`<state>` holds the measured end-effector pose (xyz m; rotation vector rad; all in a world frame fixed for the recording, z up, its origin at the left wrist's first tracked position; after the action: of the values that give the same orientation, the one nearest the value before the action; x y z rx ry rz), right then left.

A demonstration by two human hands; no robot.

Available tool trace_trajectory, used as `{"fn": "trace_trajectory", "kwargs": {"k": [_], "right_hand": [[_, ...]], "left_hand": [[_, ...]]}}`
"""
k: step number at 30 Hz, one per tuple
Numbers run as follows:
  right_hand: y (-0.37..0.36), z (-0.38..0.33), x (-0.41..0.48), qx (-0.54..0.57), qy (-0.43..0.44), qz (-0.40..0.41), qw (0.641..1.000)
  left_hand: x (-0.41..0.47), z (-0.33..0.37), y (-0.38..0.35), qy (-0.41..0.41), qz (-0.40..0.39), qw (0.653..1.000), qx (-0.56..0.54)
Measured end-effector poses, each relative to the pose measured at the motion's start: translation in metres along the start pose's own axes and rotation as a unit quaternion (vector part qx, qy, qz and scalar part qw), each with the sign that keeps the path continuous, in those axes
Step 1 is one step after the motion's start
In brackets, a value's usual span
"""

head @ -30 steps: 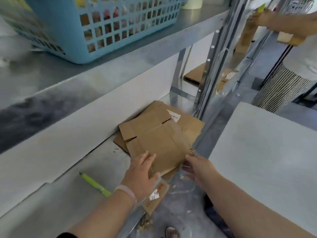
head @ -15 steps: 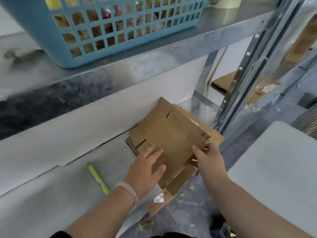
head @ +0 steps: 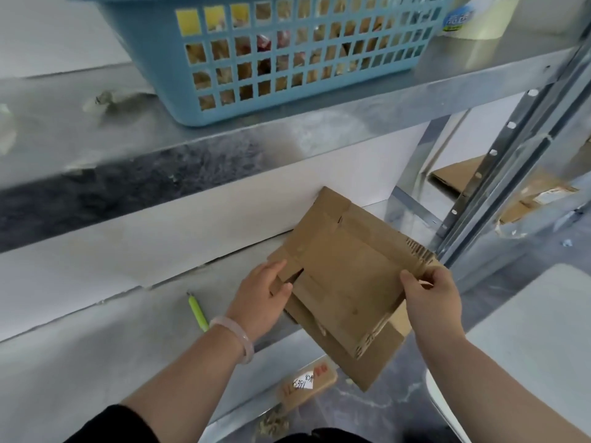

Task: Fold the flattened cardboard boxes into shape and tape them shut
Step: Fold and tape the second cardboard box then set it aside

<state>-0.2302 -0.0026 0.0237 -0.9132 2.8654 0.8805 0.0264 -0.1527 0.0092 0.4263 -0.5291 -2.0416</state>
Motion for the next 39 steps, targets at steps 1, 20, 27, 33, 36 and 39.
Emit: {"fn": "trace_trajectory", "kwargs": {"k": [1, 20, 27, 33, 36, 39], "right_hand": [[0.001, 0.002, 0.002, -0.010, 0.004, 0.000, 1.000], [-0.016, -0.012, -0.010, 0.060, 0.055, -0.106, 0.991], [-0.090, -0.081, -0.050, 0.059, 0.178, -0.233, 0.954], [-0.163, -0.125, -0.115, 0.057, 0.225, -0.326, 0.916], [-0.201, -0.136, -0.155, 0.043, 0.246, -0.368, 0.896], [-0.234, -0.145, -0.193, 0.036, 0.260, -0.403, 0.877]], "left_hand": [[-0.002, -0.003, -0.003, 0.004, -0.002, 1.000, 0.002], [-0.019, -0.016, 0.075, 0.045, 0.178, 0.980, -0.078], [-0.082, -0.045, 0.157, 0.084, 0.293, 0.946, -0.112], [-0.158, -0.079, 0.228, 0.070, 0.400, 0.903, -0.141], [-0.188, -0.094, 0.256, 0.056, 0.428, 0.891, -0.141], [-0.213, -0.125, 0.277, 0.076, 0.440, 0.879, -0.166]]}}
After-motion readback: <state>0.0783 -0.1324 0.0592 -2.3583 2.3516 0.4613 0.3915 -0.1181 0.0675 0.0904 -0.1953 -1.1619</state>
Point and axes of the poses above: each hand's wrist, its own x-axis towards the middle knuckle, its own y-axis out of the back of the hand, z = x × y, the point moved 9 cm from there along x, towards the middle knuckle, and after that the axes turned 13 degrees about -x, right-handed, at the moved point
